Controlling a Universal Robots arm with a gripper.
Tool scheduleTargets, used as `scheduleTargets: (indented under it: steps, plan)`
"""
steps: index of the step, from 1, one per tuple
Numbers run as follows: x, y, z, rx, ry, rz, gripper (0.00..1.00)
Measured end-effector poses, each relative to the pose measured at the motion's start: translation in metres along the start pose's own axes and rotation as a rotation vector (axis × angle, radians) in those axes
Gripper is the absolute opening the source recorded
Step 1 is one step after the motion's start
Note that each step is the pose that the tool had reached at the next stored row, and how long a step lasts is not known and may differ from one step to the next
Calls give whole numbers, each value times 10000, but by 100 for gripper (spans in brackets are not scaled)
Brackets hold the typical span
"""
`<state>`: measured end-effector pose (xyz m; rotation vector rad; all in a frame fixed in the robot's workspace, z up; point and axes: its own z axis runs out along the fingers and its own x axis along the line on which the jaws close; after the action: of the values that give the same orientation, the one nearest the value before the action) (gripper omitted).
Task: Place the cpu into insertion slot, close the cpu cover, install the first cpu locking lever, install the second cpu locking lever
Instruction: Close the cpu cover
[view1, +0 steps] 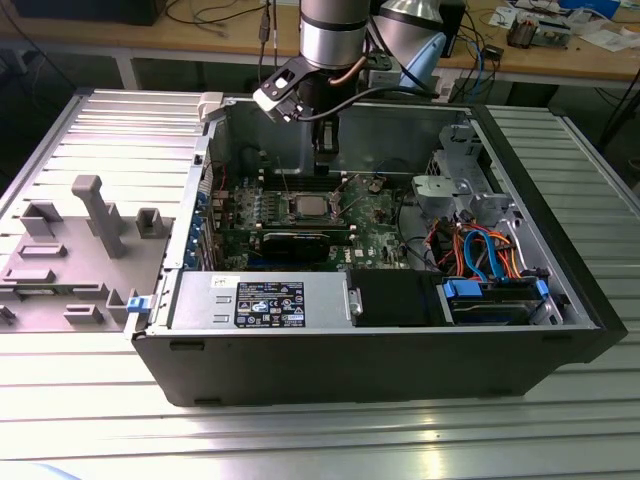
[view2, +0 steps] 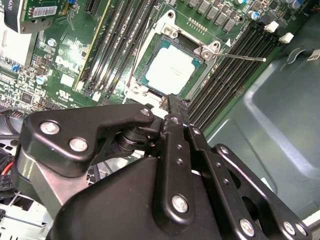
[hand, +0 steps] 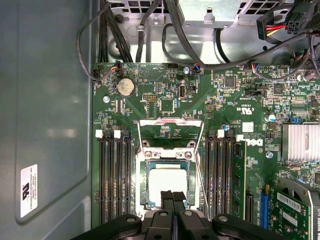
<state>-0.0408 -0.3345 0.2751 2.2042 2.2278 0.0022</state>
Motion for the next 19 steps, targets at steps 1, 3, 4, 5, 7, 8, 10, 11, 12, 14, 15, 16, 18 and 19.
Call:
scheduleTargets:
  steps: [1, 3, 4, 5, 7, 8, 10, 11, 12, 14, 15, 16, 18, 19]
  plan:
    - [0, 0, 0, 1, 0, 0, 11]
    - [0, 0, 0, 0, 0, 1, 11]
    - [0, 0, 0, 0, 0, 0, 11]
    - [0, 0, 0, 0, 0, 0, 11]
    - [0, 3, 0, 0, 0, -1, 11]
    - [0, 6, 0, 0, 0, -2, 11]
    - [0, 20, 0, 0, 0, 0, 11]
    - [0, 30, 0, 1, -1, 0, 11]
    - [0, 37, 1, 0, 1, -1, 11]
    - [-1, 52, 1, 0, 1, 0, 11]
    - [-1, 57, 1, 0, 0, 0, 11]
    - [-1, 63, 0, 0, 0, 0, 11]
    - [-1, 71, 1, 0, 0, 0, 11]
    - [-1, 72, 1, 0, 1, 1, 11]
